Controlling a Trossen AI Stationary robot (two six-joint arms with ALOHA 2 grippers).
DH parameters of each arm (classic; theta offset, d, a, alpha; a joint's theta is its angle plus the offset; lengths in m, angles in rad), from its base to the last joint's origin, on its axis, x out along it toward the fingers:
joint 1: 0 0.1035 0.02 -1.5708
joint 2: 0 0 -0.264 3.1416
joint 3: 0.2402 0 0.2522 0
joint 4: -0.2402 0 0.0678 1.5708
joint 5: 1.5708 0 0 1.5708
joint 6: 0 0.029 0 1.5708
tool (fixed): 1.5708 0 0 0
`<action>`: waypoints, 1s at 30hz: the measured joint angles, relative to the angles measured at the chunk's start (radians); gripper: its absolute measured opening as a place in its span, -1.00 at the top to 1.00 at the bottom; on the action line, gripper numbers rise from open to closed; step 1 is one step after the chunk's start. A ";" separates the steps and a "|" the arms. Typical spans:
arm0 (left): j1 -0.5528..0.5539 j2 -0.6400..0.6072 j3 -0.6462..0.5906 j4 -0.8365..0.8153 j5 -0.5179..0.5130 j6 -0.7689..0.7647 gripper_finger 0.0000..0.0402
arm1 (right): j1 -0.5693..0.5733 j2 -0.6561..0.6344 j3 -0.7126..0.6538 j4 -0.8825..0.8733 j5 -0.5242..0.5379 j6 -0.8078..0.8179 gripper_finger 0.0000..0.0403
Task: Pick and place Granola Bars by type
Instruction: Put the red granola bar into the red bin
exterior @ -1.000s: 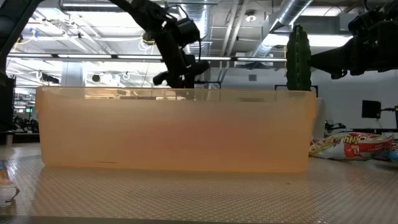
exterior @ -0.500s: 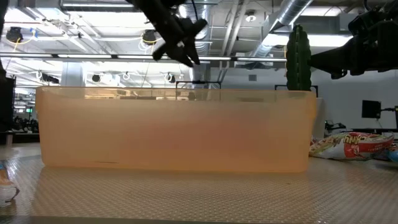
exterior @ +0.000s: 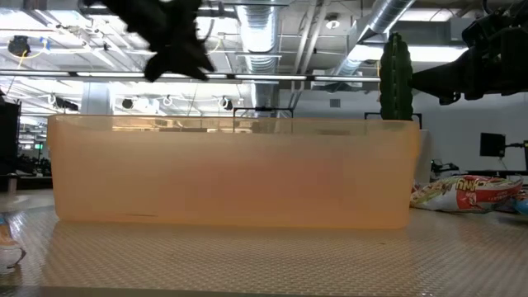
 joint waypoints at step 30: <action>-0.399 -0.389 -0.340 -0.416 0.027 -0.662 0.46 | 0.000 0.000 0.000 0.000 0.000 0.000 0.49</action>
